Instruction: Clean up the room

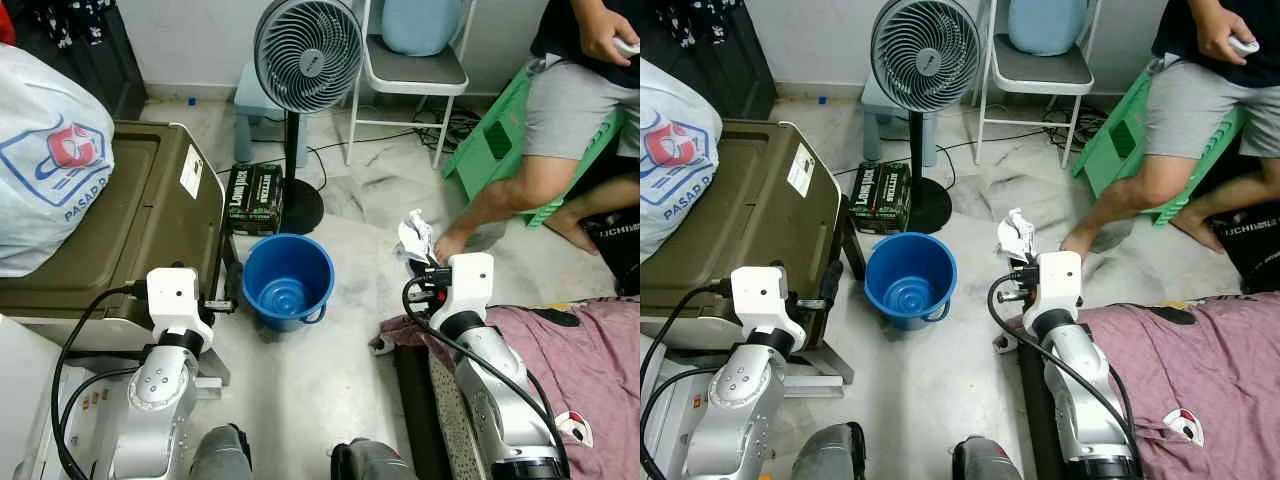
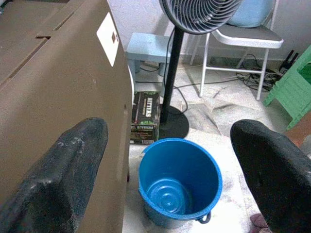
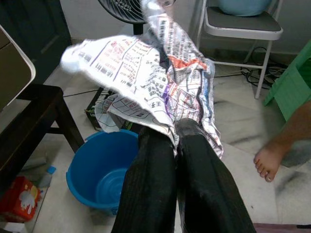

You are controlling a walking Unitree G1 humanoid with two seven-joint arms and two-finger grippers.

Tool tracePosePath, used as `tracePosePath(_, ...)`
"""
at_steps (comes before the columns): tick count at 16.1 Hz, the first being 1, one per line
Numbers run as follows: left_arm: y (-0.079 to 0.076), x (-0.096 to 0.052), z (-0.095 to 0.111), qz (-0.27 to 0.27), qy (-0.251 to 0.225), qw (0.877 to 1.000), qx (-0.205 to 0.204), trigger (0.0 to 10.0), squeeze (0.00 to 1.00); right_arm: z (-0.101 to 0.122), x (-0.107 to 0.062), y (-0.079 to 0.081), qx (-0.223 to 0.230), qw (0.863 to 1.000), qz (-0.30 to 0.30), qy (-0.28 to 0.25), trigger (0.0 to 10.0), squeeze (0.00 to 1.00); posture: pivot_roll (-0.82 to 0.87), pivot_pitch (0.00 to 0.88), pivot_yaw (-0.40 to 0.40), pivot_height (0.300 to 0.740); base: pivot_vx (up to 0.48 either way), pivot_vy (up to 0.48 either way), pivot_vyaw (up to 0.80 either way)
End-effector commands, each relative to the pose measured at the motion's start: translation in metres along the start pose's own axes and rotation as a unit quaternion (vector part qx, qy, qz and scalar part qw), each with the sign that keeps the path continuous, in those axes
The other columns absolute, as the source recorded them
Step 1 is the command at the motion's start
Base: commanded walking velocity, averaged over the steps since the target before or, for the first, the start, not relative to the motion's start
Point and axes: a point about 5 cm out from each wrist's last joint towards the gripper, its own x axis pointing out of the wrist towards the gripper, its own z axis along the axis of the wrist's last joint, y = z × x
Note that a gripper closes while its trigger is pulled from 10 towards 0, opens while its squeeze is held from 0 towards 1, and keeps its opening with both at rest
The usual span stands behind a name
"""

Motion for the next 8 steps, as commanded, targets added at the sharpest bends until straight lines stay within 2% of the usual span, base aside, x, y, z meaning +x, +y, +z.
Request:
tracePosePath(1,-0.0008,-0.0020,-0.0006,-0.001,-0.001,1.000,-0.005,10.0,0.00,-0.0031,-0.0003,-0.0028,0.001,1.000,-0.003,0.009,10.0,0.00,0.00,0.161,-0.075,0.740,0.240,0.000,0.00)
tracePosePath(2,-0.0010,-0.0021,-0.0005,-0.002,-0.001,1.000,-0.006,10.0,0.00,-0.0030,-0.0003,-0.0027,0.001,1.000,-0.003,0.009,10.0,0.00,0.00,0.161,-0.075,0.740,0.244,0.000,-0.41)
tracePosePath(8,-0.0025,-0.0004,0.0004,-0.004,-0.004,1.000,-0.008,10.0,0.00,-0.0035,-0.0006,-0.0038,-0.003,1.000,-0.004,0.009,10.0,0.00,0.00,0.156,-0.077,0.740,0.260,0.000,0.00)
